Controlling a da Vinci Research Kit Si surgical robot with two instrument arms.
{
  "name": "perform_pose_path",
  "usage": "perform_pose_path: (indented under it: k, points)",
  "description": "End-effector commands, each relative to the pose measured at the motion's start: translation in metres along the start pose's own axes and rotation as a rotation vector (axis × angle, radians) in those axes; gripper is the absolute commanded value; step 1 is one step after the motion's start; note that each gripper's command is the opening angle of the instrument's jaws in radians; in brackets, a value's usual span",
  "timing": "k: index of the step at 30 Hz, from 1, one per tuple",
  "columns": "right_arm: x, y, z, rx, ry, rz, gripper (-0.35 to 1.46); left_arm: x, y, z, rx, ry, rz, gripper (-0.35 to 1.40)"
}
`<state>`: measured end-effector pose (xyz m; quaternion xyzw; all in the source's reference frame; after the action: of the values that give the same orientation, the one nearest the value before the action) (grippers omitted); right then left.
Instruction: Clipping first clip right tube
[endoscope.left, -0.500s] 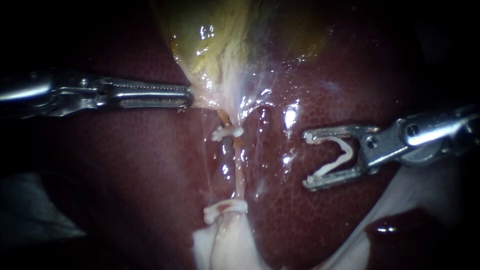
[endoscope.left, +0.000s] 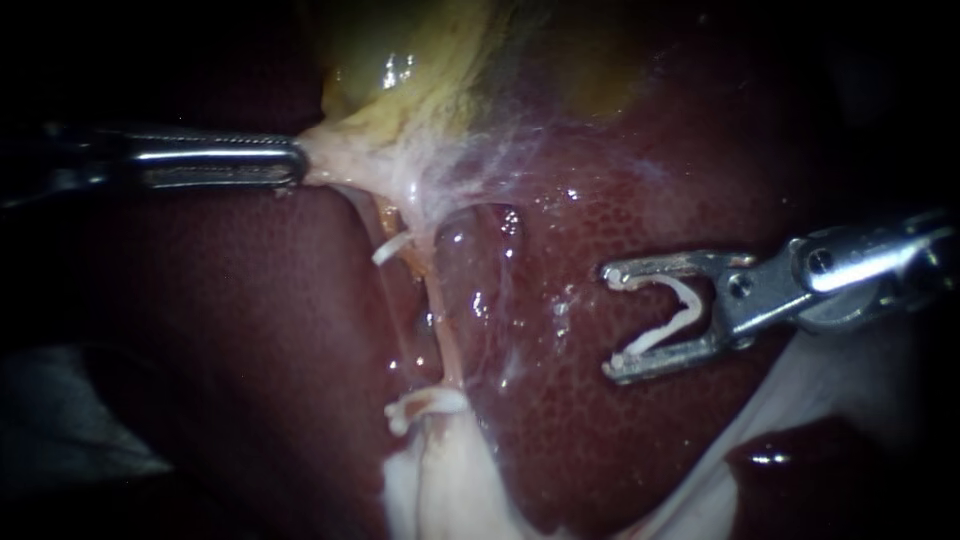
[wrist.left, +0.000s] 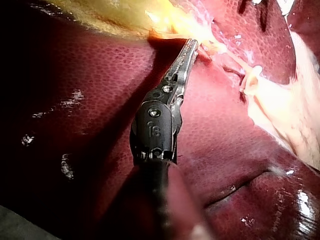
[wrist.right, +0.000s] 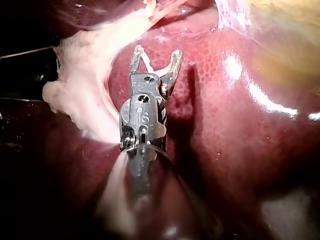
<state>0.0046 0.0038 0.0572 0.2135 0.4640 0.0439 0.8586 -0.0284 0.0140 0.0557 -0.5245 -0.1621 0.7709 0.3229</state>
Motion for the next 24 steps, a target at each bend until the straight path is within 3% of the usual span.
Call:
perform_pose_path:
  k: [1,3,11,17,24]
  points:
    - [-0.0001,0.0000,0.0005,0.004,0.003,0.000,0.50,-0.0001,0.0000,0.0002,0.001,0.001,0.002,-0.35]
    - [0.0000,0.0000,0.0013,0.011,0.007,-0.007,0.50,-0.0002,0.0000,0.0005,0.003,0.001,0.003,-0.35]
    - [0.0005,0.0001,0.0068,0.026,0.072,0.159,0.50,-0.0002,0.0003,0.0009,0.005,0.002,0.004,-0.35]
    - [0.0010,0.0006,0.0103,0.044,0.118,0.234,0.50,-0.0002,0.0004,0.0011,0.007,0.002,0.004,-0.35]
    - [0.0001,0.0017,0.0138,0.081,0.181,0.312,0.50,-0.0001,0.0006,0.0012,0.008,0.002,0.004,-0.35]
